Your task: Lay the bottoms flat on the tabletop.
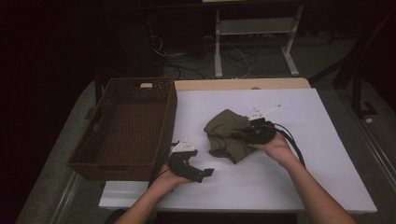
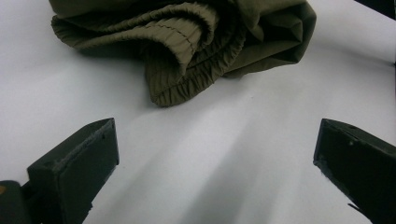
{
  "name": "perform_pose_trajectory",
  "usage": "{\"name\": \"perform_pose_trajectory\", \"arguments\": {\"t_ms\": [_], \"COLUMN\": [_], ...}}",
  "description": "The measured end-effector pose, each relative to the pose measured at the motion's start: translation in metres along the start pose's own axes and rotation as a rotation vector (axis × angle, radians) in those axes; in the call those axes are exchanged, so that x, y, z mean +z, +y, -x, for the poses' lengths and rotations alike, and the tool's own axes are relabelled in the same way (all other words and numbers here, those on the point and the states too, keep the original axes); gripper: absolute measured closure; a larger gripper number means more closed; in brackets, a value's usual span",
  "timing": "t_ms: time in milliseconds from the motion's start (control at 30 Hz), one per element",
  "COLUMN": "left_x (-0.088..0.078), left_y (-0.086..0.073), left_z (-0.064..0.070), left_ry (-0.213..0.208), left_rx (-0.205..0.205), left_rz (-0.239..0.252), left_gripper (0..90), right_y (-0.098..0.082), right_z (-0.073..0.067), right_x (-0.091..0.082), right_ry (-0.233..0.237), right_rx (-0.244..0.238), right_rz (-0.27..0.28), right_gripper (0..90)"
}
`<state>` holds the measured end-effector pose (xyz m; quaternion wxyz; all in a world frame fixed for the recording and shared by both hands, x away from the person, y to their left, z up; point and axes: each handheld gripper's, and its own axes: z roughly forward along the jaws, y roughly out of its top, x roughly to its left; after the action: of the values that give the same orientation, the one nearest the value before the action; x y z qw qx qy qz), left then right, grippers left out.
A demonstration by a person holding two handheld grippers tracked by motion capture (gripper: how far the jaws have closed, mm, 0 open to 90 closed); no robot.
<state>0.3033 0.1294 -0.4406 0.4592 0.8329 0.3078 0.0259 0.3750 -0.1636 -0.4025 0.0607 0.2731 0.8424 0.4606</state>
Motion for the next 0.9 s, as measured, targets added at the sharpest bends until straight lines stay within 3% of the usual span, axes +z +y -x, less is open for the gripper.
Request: {"name": "perform_pose_trajectory", "arguments": {"t_ms": [900], "left_x": [0.000], "left_y": [0.000], "left_z": [0.000], "left_ry": [0.004], "left_rx": [0.008], "left_rz": [-0.002], "left_gripper": [0.0], "right_y": [0.006], "right_z": [0.004], "right_x": [-0.048], "right_ry": [-0.056], "right_rx": [0.008], "right_rz": [0.132], "right_gripper": [82.8]}}
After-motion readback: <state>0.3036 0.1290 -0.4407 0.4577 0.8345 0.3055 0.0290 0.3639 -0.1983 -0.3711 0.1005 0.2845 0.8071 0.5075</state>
